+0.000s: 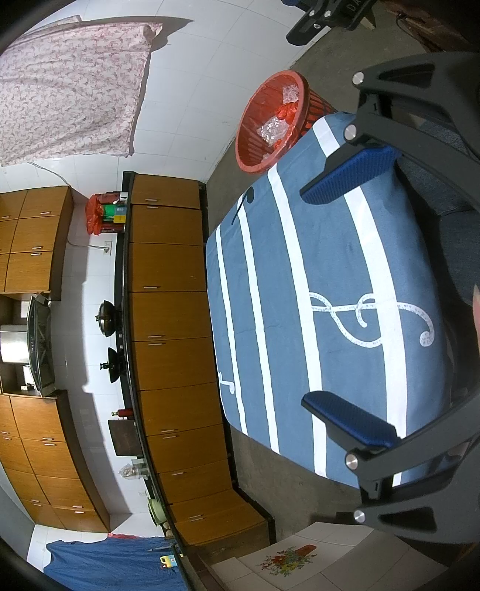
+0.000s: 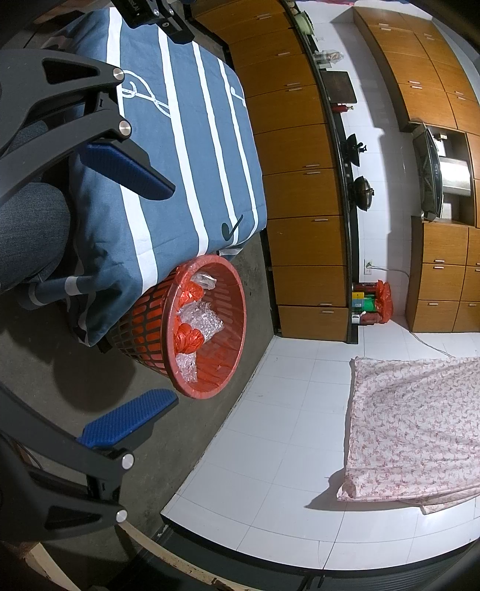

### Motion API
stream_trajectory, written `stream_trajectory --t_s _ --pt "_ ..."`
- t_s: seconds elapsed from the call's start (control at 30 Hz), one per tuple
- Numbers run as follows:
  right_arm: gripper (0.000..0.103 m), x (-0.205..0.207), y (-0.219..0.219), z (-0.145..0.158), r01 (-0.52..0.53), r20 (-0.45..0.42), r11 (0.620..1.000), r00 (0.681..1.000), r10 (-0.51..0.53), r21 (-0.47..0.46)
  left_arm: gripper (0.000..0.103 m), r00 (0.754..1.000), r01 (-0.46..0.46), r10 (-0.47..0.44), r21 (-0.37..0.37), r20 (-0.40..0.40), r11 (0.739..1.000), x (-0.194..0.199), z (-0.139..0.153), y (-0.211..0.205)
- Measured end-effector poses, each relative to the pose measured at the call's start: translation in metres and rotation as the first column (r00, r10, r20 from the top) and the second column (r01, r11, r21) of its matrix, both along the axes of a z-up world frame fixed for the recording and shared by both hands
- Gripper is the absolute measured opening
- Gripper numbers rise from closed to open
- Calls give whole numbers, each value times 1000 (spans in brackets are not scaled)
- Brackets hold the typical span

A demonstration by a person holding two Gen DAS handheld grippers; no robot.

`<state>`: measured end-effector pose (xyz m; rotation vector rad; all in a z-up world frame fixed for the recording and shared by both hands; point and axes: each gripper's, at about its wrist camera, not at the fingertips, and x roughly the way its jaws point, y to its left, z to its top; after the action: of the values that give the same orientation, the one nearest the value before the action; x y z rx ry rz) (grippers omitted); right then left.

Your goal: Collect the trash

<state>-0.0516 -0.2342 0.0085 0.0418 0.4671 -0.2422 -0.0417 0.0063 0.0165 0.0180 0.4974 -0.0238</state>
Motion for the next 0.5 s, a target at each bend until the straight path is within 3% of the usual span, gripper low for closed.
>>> stream_trajectory --t_s 0.5 --pt "101 0 0 0 1 0 1000 1000 -1 0 99 1000 1 -1 1 -2 1000 0 0 0"
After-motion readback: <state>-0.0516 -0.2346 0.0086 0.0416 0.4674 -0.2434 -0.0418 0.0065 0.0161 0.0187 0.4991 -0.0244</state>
